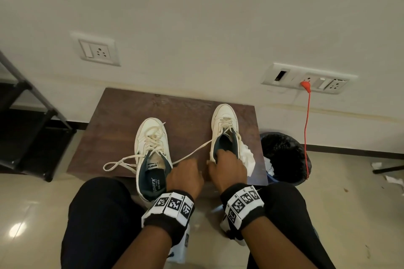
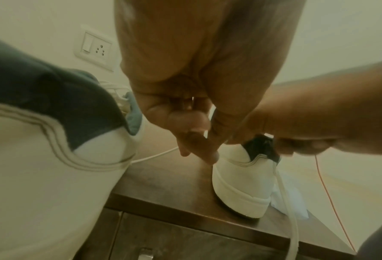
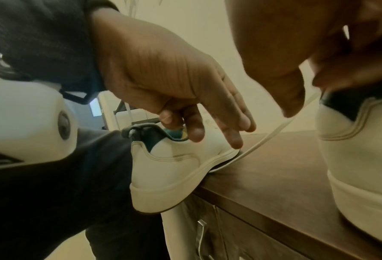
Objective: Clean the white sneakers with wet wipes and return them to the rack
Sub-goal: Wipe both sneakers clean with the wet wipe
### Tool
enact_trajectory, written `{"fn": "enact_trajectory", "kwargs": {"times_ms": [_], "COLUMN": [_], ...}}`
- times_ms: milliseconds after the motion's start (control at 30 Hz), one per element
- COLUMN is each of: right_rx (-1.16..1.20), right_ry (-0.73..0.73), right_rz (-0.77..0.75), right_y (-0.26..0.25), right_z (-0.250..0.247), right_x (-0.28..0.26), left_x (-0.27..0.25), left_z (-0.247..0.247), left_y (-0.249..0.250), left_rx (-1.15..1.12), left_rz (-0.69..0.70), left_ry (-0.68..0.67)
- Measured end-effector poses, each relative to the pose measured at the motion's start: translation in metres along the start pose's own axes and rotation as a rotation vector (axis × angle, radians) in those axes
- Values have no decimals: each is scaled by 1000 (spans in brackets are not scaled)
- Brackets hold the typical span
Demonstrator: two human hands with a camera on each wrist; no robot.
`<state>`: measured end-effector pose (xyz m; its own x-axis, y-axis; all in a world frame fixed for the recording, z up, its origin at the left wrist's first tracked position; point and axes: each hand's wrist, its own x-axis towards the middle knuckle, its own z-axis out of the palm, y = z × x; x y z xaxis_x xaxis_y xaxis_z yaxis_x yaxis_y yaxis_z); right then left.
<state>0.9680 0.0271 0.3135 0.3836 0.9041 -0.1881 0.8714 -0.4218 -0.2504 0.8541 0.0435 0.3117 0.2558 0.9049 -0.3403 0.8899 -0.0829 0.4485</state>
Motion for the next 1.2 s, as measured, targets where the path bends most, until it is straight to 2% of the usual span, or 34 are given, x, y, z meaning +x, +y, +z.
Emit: {"fn": "enact_trajectory", "kwargs": {"times_ms": [67,133,233,367,500,600,700,800,867,1000,1200], "right_rx": [-10,-27,-52,-81,-117,-151,-188,-244,-274,-270,-315], "right_ry": [66,62,-38,-159,-317,-369,-389,-398,-396,-353,-366], "right_rz": [-59,-168,-330,-397,-423,-434,-426,-415,-404,-408,-380], "right_y": [-7,-16,-33,-53,-68,-74,-75,-73,-70,-62,-53], "right_z": [-5,-7,1,13,19,32,44,53,53,52,47], "right_x": [1,4,10,15,20,22,22,22,22,23,23], "left_x": [-3,-8,-13,-20,-25,-24,-22,-23,-24,-25,-27], "left_z": [0,-1,-3,-10,-14,-17,-19,-18,-18,-26,-28], "left_y": [-2,-4,-7,-21,-37,-43,-45,-46,-46,-46,-47], "left_rx": [7,-15,-48,-62,47,144,234,221,191,116,92], "left_rz": [-1,-8,-12,-35,-55,-36,-77,-155,-151,-129,-116], "left_ry": [-3,10,54,118,155,211,219,162,127,143,142]}}
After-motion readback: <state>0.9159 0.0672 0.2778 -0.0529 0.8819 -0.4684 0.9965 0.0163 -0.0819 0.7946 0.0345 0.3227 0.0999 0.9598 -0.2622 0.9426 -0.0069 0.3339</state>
